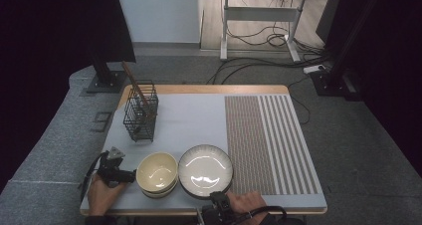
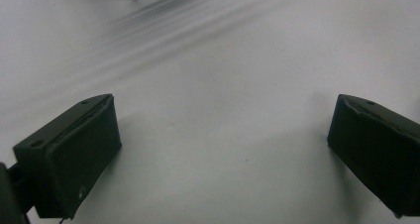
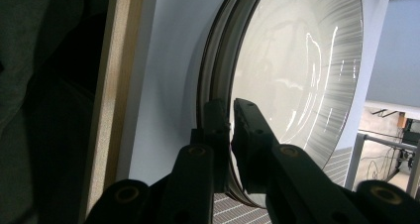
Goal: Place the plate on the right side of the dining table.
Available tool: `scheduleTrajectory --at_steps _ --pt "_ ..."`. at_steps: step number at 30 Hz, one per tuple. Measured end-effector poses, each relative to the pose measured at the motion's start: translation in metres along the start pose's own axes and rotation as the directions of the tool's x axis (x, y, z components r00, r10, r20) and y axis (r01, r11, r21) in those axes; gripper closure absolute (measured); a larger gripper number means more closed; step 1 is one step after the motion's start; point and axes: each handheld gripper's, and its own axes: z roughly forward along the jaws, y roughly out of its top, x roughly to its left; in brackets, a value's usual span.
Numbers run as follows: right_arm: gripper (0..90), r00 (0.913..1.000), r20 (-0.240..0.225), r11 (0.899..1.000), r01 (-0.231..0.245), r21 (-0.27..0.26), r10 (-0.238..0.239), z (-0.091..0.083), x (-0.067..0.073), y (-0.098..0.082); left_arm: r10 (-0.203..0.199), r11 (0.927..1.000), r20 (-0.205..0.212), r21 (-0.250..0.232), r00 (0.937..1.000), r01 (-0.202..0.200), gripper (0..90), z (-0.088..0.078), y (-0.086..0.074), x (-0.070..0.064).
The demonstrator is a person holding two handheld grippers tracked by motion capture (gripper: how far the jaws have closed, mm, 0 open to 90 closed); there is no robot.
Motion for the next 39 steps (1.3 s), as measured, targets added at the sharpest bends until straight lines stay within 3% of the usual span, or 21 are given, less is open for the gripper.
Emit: scheduleTrajectory --at_steps 12,19,22,24,36,39 --pt "86.4 0.9997 -0.024 1.000 0.005 0.022 -0.005 0.001 -0.003 0.003 0.000 1.0000 0.000 0.000 1.0000 0.000 0.0 0.000 0.000 0.000" --pt "86.3 0.9974 -0.068 0.999 0.028 0.044 -0.025 0.002 -0.008 0.007 -0.001 1.0000 0.000 0.000 1.0000 0.001 0.0 0.000 0.000 0.000" --pt "86.3 0.9982 -0.055 0.998 0.028 0.054 -0.025 0.007 -0.010 0.008 0.000 1.0000 0.000 0.000 1.0000 0.000 0.0 0.000 0.000 0.000" --pt "85.1 0.9975 -0.045 0.994 0.058 0.090 -0.054 0.016 -0.010 0.010 -0.001 1.0000 0.000 0.000 1.0000 0.001 0.0 0.000 0.000 0.000" --pt "85.0 0.9978 -0.066 0.996 -0.002 0.090 0.008 0.017 -0.013 0.008 -0.001 1.0000 0.001 0.001 1.0000 0.001 0.0 0.000 0.000 0.000" --pt "85.1 0.9989 -0.046 0.995 0.005 0.098 -0.001 0.018 -0.015 0.009 -0.001 1.0000 0.001 0.001 1.0000 0.001 0.0 0.000 0.000 0.000"
